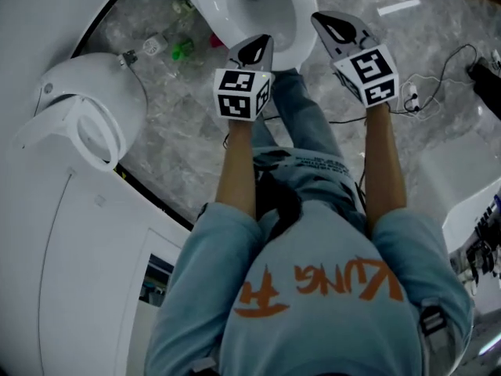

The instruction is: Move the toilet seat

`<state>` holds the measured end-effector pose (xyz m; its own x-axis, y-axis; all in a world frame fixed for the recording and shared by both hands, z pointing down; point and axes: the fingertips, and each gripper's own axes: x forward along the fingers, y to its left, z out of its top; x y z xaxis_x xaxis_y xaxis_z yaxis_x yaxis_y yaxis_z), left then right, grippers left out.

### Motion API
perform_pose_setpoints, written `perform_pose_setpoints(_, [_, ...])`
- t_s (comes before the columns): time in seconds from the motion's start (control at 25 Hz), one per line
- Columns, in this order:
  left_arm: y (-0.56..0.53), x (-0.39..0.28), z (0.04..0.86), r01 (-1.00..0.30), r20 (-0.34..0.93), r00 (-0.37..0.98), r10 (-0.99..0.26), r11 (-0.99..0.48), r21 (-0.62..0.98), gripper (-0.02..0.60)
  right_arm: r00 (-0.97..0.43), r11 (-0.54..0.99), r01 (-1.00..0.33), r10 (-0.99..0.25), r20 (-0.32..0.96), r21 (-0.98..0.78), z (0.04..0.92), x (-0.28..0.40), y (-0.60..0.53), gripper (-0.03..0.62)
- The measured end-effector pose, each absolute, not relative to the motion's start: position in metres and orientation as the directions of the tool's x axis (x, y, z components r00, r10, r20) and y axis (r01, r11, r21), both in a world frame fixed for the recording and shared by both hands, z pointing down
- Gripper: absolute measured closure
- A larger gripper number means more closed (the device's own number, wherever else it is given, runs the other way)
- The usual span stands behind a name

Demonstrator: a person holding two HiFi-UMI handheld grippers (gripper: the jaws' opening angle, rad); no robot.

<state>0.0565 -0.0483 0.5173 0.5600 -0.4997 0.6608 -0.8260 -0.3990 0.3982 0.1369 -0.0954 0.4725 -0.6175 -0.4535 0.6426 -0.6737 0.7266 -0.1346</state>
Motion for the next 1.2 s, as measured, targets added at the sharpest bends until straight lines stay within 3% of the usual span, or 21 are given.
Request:
perform_pose_setpoints(0.48, [0.010, 0.081, 0.636, -0.743, 0.769, 0.562, -0.304, -0.593, 0.309, 0.561, -0.635, 0.818, -0.530, -0.208, 0.744, -0.223, 0.609, 0.120, -0.031, 0.557])
perform_pose_setpoints(0.56, [0.019, 0.085, 0.663, -0.724, 0.786, 0.562, -0.256, -0.612, 0.318, 0.501, -0.651, 0.844, -0.475, -0.146, 0.745, -0.250, 0.628, 0.114, -0.021, 0.518])
perform_pose_setpoints(0.76, [0.036, 0.093, 0.708, -0.658, 0.807, 0.569, -0.158, -0.676, 0.332, 0.437, -0.670, 0.889, -0.336, 0.006, 0.742, -0.311, 0.667, 0.106, 0.004, 0.409])
perform_pose_setpoints(0.92, [0.050, 0.101, 0.733, -0.552, 0.829, 0.557, -0.056, -0.770, 0.319, 0.342, -0.626, 0.928, -0.186, 0.142, 0.767, -0.324, 0.695, 0.109, 0.026, 0.314])
perform_pose_setpoints(1.0, [0.060, 0.104, 0.746, -0.472, 0.839, 0.544, 0.014, -0.822, 0.319, 0.296, -0.578, 0.944, -0.091, 0.210, 0.789, -0.318, 0.711, 0.109, 0.036, 0.298])
perform_pose_setpoints(1.2, [0.081, 0.110, 0.768, -0.298, 0.877, 0.463, 0.129, -0.909, 0.291, 0.273, -0.372, 0.927, 0.214, 0.368, 0.852, -0.307, 0.748, 0.115, 0.069, 0.271])
